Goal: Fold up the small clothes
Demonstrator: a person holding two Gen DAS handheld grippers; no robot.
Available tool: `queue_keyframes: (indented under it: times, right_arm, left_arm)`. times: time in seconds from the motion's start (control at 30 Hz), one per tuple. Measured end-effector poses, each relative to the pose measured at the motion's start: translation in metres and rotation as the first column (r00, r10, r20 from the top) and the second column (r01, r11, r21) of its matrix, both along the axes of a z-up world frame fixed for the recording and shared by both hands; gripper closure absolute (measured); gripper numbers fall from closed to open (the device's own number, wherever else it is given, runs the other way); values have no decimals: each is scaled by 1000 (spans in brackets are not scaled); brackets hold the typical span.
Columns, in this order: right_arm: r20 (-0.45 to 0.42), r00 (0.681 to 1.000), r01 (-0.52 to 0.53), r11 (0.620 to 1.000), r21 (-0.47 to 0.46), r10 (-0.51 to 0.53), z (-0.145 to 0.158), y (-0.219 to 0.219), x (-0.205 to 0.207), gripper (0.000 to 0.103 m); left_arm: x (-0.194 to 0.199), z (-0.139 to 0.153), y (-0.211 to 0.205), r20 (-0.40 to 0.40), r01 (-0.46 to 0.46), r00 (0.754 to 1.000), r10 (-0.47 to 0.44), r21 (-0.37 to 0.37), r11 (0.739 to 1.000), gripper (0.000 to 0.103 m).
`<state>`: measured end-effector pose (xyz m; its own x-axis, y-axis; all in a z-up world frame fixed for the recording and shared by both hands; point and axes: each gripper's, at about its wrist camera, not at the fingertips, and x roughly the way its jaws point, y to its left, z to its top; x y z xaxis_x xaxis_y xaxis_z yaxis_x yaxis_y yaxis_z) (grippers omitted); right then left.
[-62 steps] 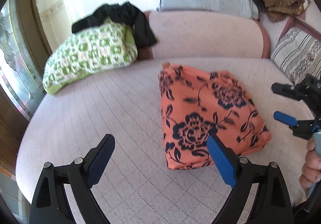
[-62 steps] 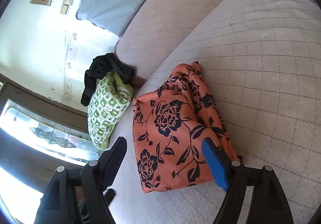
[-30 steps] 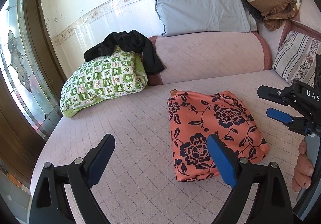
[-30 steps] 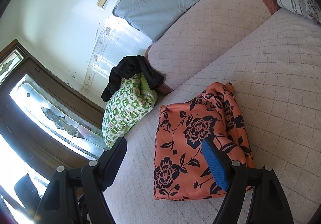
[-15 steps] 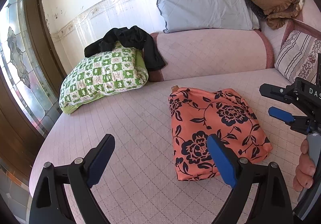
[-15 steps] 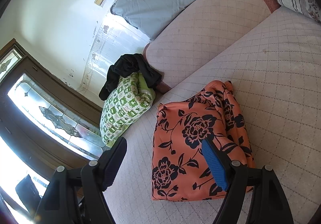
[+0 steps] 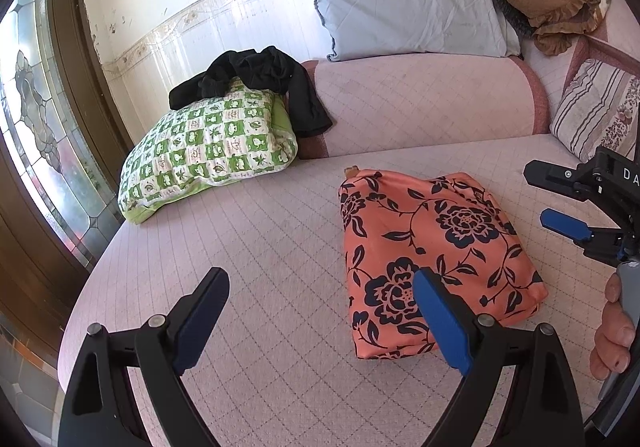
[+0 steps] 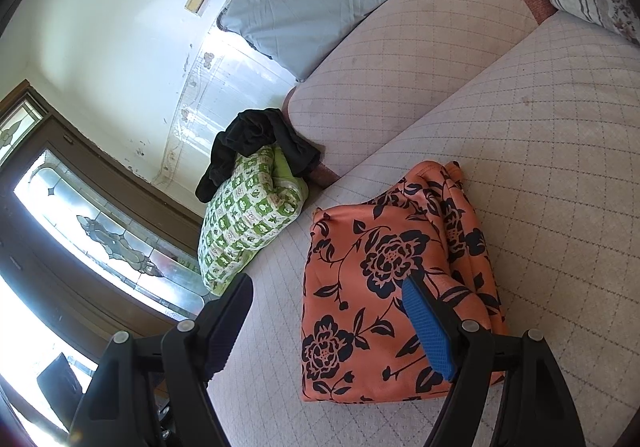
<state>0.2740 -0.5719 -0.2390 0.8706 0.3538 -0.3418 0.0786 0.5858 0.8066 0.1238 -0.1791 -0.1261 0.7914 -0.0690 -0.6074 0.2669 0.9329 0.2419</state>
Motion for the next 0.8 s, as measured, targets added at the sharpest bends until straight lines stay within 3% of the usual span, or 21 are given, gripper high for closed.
queue_keyframes:
  times: [0.8]
  right_arm:
    - [-19,1000,3,1000,0,-3,-4,2,5,23]
  left_arm:
    - [11,-7,3,-11,-8,1000,8,8,1000,10]
